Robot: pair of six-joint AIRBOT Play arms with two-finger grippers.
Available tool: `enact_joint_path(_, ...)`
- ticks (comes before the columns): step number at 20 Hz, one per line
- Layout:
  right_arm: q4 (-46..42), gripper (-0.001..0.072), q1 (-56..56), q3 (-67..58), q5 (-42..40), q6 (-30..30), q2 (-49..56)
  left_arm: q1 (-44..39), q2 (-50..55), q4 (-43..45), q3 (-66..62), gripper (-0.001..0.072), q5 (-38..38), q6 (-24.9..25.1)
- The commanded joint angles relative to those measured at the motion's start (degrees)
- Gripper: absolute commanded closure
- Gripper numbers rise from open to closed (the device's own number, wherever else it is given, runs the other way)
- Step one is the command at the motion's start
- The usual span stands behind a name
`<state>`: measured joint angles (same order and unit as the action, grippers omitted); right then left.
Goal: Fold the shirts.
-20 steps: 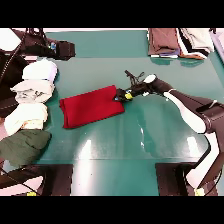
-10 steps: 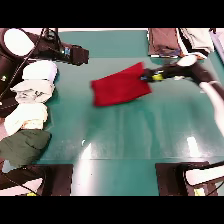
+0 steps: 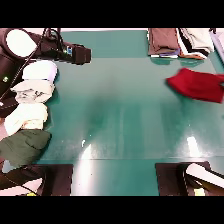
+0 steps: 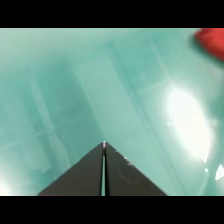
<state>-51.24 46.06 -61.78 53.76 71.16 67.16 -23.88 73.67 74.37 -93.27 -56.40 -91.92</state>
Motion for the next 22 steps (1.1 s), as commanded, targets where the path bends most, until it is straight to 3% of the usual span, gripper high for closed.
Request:
enact_joint_path(1,-3.65,0.0695,11.41,6.54,-2.67,0.0,-5.25,-0.02,0.02,0.0,0.02,0.0684,0.61,-0.85)
enact_joint_path(5,-13.25,0.0695,10.43,12.72,-2.19,3.91,-9.27,-0.02,0.02,0.02,0.02,0.0684,0.5,-0.7)
enact_joint_path(10,-25.0,0.0672,1.6,16.5,0.55,9.81,-12.68,-0.02,0.02,0.11,0.02,0.0683,0.07,-0.59)
enact_joint_path(12,-29.79,0.0346,0.94,16.09,1.27,11.21,-13.05,-0.02,0.02,0.17,0.02,0.0683,-0.26,-0.57)
enact_joint_path(13,-31.65,0.0235,1.25,15.13,2.58,11.41,-12.81,-0.02,0.02,0.2,0.0,0.0683,-0.24,-0.55)
enact_joint_path(18,-32.13,0.0219,4.17,4.66,10.84,11.41,-10.64,-0.02,0.02,0.22,0.02,0.0683,-0.17,-0.59)
enact_joint_path(22,-23.17,0.022,-1.4,-0.85,11.56,11.37,-12.5,-0.02,0.02,0.2,0.0,0.0683,0.76,-0.63)
